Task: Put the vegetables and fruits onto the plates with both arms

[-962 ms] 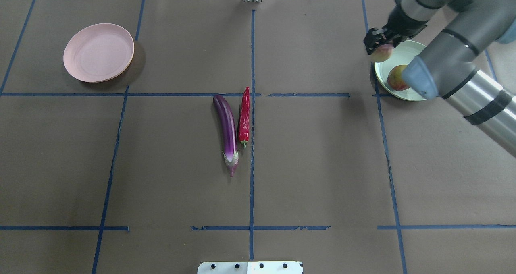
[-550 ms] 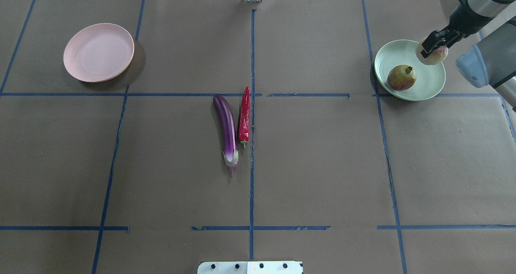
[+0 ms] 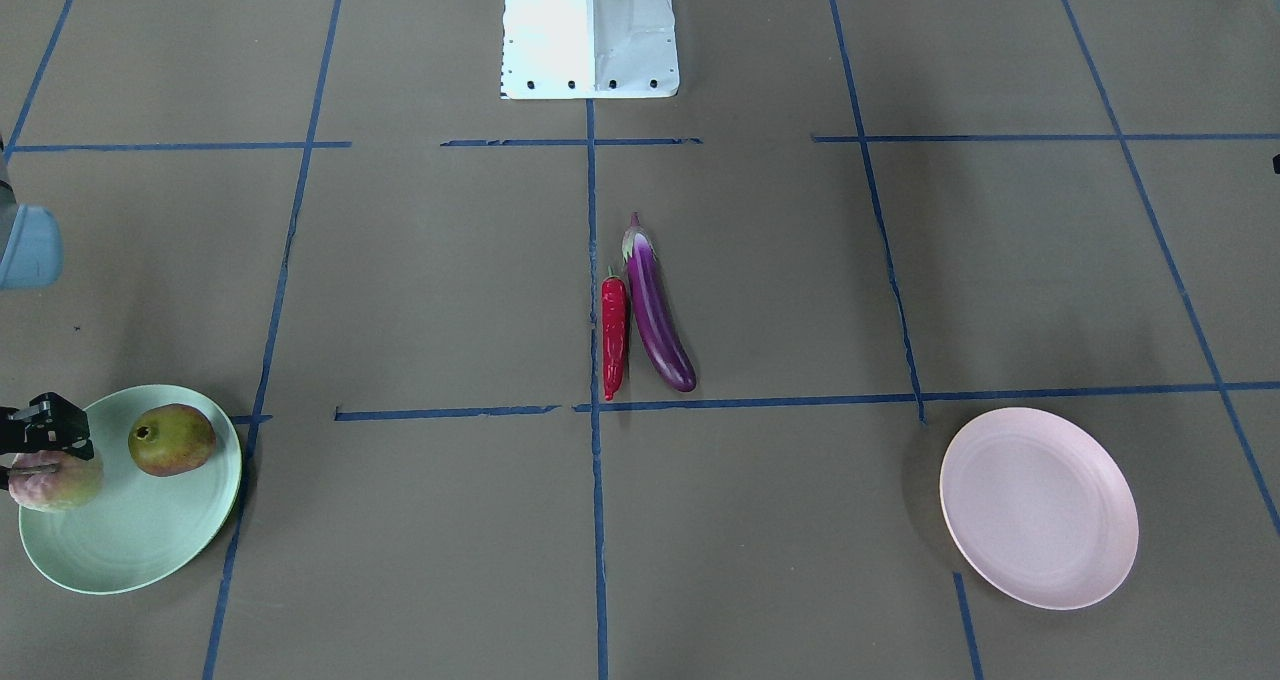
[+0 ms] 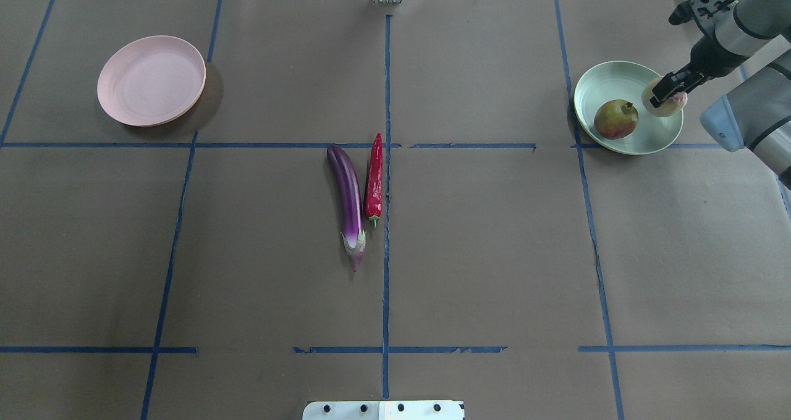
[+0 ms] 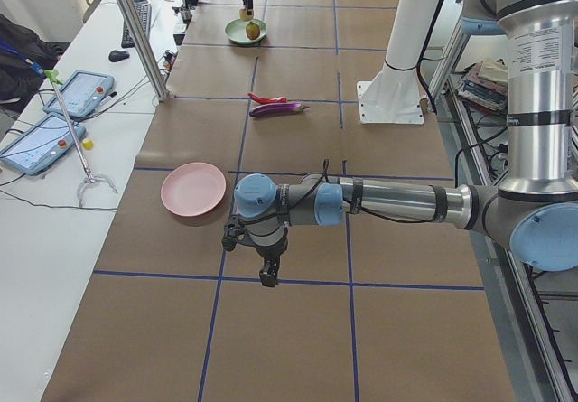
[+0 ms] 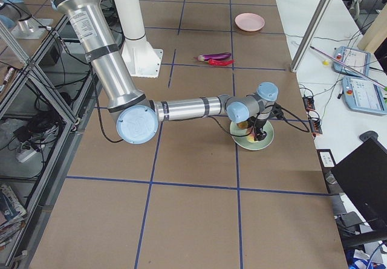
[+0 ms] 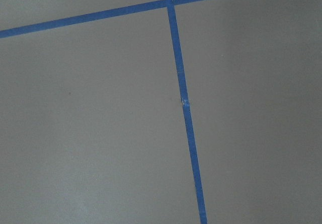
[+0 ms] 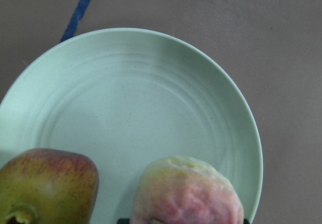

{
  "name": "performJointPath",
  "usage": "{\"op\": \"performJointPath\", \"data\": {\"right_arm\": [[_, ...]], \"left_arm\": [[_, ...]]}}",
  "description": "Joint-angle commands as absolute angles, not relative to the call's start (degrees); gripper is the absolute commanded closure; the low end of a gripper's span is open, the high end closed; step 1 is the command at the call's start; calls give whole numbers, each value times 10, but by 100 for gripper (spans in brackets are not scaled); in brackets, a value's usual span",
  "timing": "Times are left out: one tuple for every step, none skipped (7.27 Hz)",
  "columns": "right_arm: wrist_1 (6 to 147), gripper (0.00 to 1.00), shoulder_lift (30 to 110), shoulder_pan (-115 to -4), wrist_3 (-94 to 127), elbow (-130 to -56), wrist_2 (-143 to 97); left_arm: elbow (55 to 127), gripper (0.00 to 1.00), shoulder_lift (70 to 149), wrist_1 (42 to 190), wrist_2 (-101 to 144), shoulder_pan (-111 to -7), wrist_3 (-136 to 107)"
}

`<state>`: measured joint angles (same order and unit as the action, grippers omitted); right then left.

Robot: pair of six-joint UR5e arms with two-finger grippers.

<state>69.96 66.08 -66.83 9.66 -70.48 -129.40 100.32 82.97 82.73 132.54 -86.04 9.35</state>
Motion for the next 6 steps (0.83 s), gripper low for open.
{"op": "performJointPath", "data": {"right_arm": [[692,0,660,-662,101,-703,-1295],[701,0,660,-667,106,-725,-1297],[748,0,659,-697,107,-743,-1304],[821,0,662,-732,102,-791,-1321],[885,0,671,-759,95,-837,-1323],[906,0,720,-771,75,-882,-1323]], "left_arm": [[1004,0,830,829,1325,-860,93],[1007,0,830,830,1325,-860,94],[1007,0,830,832,1325,-860,95],[1018,0,831,832,1325,-860,97],[1023,0,832,829,1323,-860,97],[1028,0,835,829,1321,-860,96]]}}
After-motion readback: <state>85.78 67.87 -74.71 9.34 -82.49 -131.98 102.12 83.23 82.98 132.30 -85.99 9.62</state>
